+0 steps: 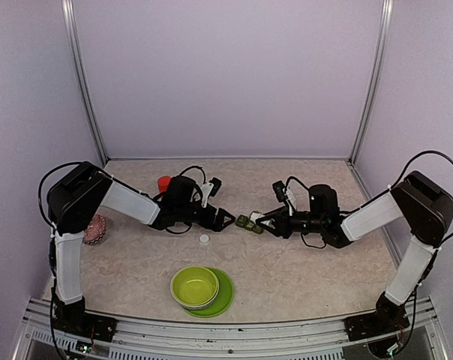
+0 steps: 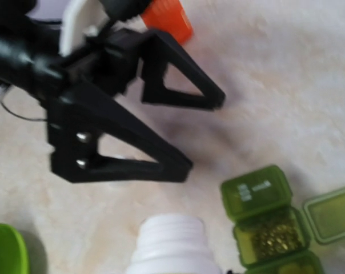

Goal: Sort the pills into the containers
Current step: Pour the pill into the compartment of the pill container, then pick up the lid of the pill bottle from the center of the board.

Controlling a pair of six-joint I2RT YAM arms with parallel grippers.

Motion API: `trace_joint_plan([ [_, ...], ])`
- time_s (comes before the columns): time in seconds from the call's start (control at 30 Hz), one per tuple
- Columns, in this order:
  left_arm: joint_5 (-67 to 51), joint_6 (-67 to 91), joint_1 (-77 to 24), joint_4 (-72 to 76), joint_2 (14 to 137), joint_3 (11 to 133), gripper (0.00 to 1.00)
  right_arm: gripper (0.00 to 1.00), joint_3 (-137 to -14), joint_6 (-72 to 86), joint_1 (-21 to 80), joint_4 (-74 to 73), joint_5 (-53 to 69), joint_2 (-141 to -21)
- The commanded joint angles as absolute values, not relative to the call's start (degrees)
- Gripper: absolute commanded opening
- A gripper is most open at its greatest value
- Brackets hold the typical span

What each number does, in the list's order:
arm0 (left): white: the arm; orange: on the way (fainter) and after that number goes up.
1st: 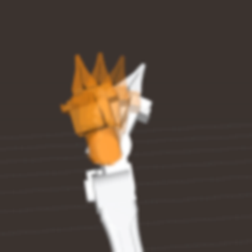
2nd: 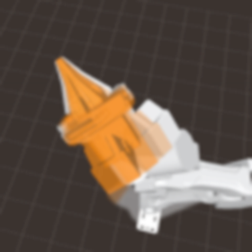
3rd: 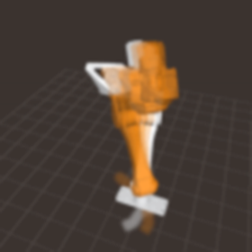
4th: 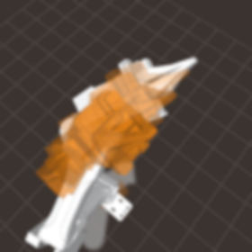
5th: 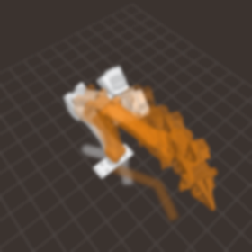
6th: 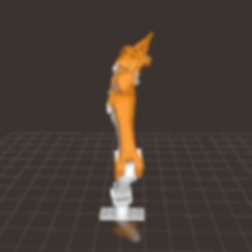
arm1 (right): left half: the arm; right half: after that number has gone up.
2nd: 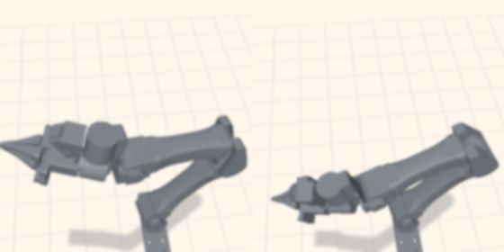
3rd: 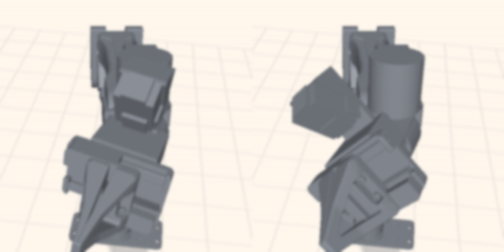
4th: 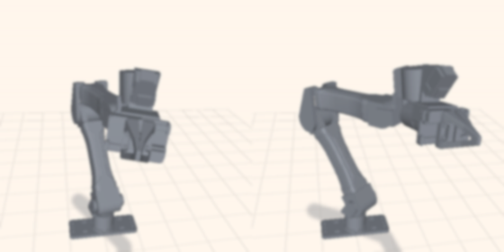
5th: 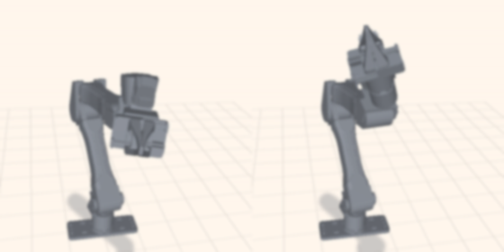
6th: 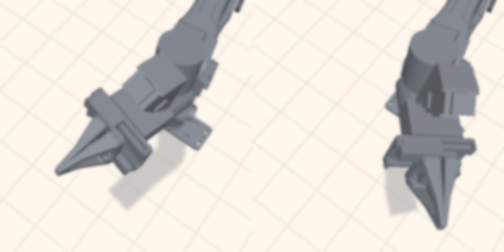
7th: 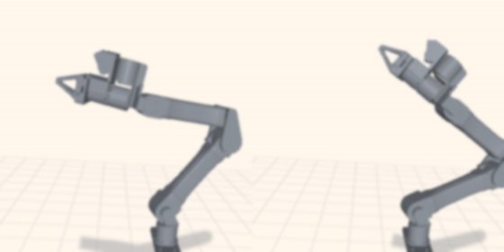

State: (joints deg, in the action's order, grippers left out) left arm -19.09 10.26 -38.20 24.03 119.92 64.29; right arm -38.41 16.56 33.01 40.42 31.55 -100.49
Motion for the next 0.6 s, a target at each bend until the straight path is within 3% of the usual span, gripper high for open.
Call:
trace_joint_plan([
  [0.0, -18.5, 10.8, -38.0, 26.1, 116.7, 63.2, 0.99, 0.22, -34.4, 18.9, 31.8, 53.1, 34.7, -97.0],
  [0.57, -10.5, 13.7, -39.3, 15.9, 111.2, 62.9, 0.99, 0.21, -24.8, 28.2, 29.0, 78.7, 41.3, -84.5],
])
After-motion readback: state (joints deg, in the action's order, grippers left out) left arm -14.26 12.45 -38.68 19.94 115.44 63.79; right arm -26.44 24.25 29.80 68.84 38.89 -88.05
